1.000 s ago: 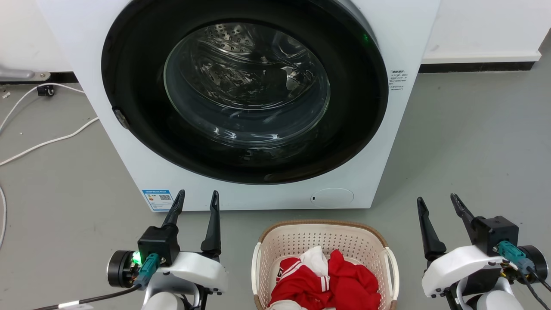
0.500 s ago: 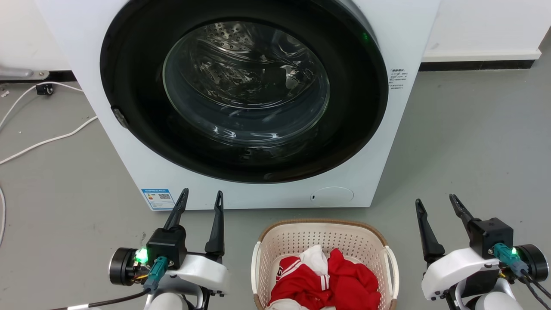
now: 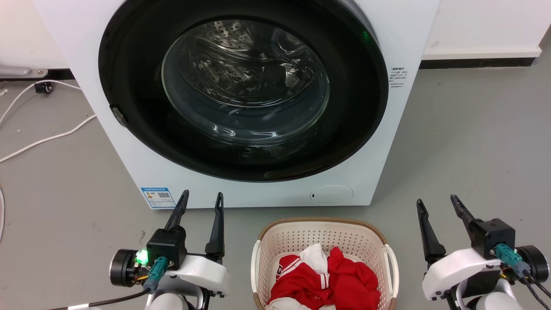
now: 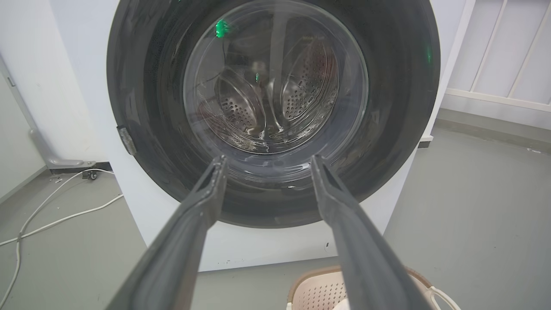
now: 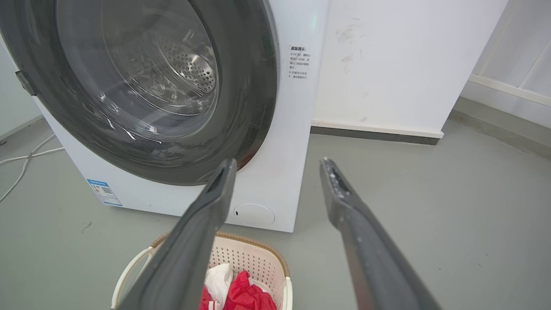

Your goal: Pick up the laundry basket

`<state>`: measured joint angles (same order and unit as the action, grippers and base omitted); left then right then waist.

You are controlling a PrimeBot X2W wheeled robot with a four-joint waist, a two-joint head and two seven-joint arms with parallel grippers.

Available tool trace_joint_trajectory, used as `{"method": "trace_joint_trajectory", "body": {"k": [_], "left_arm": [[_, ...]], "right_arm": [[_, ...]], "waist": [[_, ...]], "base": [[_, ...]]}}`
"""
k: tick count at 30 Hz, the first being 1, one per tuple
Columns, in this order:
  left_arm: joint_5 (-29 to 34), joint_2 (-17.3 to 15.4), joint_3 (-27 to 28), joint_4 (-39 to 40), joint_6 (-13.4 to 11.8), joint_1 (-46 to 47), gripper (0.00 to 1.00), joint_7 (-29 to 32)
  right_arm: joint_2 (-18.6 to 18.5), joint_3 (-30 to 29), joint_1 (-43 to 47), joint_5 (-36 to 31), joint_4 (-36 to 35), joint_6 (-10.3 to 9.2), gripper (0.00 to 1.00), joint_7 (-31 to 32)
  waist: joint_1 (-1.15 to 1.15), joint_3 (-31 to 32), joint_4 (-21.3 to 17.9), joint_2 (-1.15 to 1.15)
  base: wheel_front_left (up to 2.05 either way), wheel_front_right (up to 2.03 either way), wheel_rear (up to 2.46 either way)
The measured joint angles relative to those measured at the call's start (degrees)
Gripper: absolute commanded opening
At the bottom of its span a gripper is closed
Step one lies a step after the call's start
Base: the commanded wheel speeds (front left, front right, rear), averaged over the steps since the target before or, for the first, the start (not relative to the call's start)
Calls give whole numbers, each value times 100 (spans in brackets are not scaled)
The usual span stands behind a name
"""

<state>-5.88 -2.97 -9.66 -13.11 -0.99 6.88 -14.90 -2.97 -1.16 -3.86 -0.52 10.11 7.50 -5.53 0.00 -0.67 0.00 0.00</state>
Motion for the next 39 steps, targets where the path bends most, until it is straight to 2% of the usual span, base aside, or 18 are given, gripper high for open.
{"method": "trace_joint_trajectory", "body": {"k": [10,19,28,39], "left_arm": [[11,3,-68,-133,-8,76,100,-2],[-172,7,-226,-776,-164,360,100,-16],[-655,10,-608,-1663,-330,885,100,-16],[-1534,11,-1210,-3238,-220,2057,100,51]], "right_arm": [[0,-29,-35,38,14,0,100,8],[2,-264,-269,98,364,0,100,-35],[-27,-457,-766,55,1152,0,100,-99],[-364,-441,-1712,286,2518,0,100,-115]], "waist": [[0,-168,28,0],[0,-774,6,0],[1,-1529,-18,0],[1,-2441,-37,0]], "base": [[0,0,0],[0,0,0],[0,0,0],[0,0,0]]}}
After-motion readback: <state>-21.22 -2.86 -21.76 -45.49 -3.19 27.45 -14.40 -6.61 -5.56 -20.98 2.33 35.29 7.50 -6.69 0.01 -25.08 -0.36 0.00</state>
